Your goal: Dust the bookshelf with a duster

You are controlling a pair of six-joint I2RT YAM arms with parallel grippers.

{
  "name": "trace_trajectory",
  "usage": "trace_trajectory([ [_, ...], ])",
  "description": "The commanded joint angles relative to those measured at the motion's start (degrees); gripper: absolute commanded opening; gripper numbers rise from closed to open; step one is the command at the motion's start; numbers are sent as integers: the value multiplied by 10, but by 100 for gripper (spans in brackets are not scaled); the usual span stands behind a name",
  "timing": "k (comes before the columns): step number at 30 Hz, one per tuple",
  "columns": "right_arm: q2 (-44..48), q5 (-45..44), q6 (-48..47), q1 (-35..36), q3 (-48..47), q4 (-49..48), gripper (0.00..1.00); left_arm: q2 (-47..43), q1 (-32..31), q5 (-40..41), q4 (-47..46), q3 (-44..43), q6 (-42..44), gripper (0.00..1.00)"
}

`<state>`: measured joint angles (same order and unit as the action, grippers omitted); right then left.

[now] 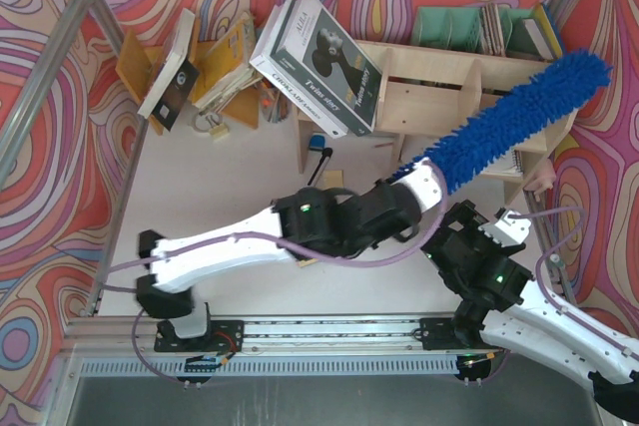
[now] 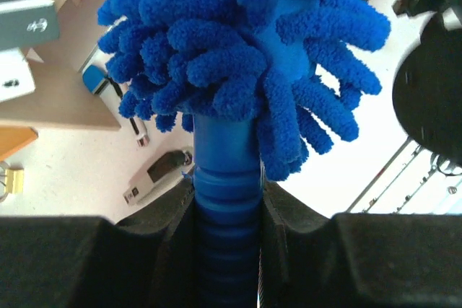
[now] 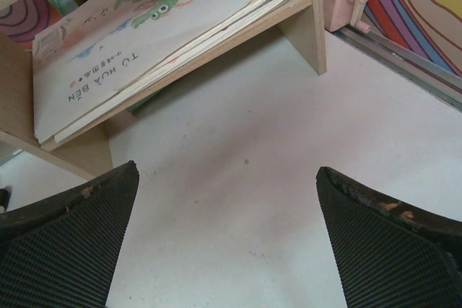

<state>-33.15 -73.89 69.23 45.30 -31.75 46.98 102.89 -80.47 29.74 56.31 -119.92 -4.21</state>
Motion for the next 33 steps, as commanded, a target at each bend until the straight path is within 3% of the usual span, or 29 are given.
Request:
trace_trajectory([
  [1,8,-18,6,-4,6,-2,99,-133,-17,101,-115,112,-66,0],
  [8,7,-18,6,-4,6,-2,99,-205,-17,131,-39,194,-181,0],
  [16,4,-18,8,-4,5,0,99,-176,-17,108,85,211,-301,0],
  [21,4,-18,10,-4,5,1,99,-109,-24,118,193,176,-376,0],
  [33,7,-18,11,-4,6,1,99,-79,-73,70,135,186,-324,0],
])
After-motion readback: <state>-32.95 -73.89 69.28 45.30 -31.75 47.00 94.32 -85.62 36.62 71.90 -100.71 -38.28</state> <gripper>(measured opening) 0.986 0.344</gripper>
